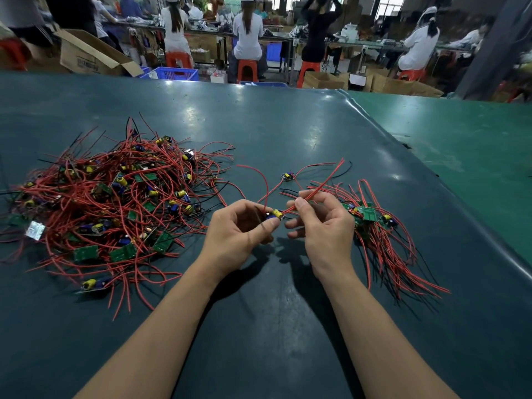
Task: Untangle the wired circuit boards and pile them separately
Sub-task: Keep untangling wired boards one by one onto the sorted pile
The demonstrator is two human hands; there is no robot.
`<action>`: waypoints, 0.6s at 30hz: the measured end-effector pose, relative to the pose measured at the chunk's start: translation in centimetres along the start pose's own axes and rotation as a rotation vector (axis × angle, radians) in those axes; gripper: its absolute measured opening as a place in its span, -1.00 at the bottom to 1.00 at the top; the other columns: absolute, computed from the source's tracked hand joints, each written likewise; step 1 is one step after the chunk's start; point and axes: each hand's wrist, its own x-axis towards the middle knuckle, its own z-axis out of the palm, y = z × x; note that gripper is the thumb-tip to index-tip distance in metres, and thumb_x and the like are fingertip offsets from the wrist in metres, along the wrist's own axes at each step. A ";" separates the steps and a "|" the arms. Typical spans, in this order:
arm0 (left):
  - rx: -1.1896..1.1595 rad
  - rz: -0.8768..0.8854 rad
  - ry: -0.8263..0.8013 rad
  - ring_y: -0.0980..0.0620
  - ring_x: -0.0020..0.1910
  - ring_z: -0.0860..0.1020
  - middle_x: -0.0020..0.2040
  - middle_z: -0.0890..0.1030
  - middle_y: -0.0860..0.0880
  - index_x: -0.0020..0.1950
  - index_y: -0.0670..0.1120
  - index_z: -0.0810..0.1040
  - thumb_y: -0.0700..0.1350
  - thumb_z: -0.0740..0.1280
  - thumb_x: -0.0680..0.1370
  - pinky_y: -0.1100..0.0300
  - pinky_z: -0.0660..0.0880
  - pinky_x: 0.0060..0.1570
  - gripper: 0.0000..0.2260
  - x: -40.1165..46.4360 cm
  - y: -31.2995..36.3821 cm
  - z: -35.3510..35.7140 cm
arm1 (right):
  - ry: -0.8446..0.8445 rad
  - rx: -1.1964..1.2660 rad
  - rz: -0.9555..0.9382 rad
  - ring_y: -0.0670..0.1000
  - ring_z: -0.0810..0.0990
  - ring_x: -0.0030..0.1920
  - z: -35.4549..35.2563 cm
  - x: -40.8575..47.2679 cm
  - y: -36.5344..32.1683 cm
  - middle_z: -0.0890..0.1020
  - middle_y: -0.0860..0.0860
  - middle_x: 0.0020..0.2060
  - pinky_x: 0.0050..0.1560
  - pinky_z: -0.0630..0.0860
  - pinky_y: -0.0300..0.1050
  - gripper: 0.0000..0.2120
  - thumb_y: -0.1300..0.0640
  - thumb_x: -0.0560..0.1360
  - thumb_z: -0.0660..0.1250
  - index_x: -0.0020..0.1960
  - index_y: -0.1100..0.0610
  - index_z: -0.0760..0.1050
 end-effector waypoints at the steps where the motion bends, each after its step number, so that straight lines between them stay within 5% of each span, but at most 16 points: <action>1: 0.001 -0.002 0.002 0.05 -0.44 0.61 -0.35 0.66 -0.04 -0.07 -0.29 0.61 -0.34 0.48 0.44 0.30 0.51 -0.38 -0.89 0.0 0.1 0.0 | 0.009 0.003 -0.003 0.00 0.60 -0.46 0.0 0.0 0.0 0.71 0.11 -0.21 -0.47 0.53 -0.18 -0.88 0.31 0.56 0.33 -0.05 0.11 0.55; 10: -0.055 -0.045 -0.043 0.04 -0.46 0.60 -0.37 0.65 -0.06 -0.07 -0.34 0.61 -0.36 0.48 0.42 0.26 0.53 -0.41 -0.87 -0.2 0.5 -0.1 | 0.096 -0.064 -0.029 -0.01 0.56 -0.56 -0.1 0.4 0.6 0.61 0.09 -0.42 -0.55 0.48 -0.21 -0.81 0.31 0.60 0.22 0.04 0.03 0.49; 13: -0.081 -0.064 -0.044 0.03 -0.47 0.59 -0.38 0.65 -0.04 -0.09 -0.31 0.61 -0.36 0.48 0.42 0.27 0.52 -0.42 -0.89 -0.2 0.5 -0.2 | 0.114 -0.055 -0.033 0.01 0.56 -0.55 -0.2 0.6 0.6 0.64 0.22 -0.34 -0.56 0.47 -0.21 -0.85 0.29 0.61 0.22 0.00 0.06 0.48; 18: -0.096 -0.087 -0.061 0.04 -0.47 0.59 -0.38 0.65 -0.05 -0.06 -0.34 0.61 -0.37 0.47 0.42 0.26 0.53 -0.41 -0.87 -0.2 0.7 -0.3 | 0.157 -0.026 -0.065 -0.02 0.56 -0.51 -0.7 1.0 0.4 0.69 0.10 -0.23 -0.53 0.50 -0.19 -0.84 0.29 0.62 0.22 0.11 0.11 0.51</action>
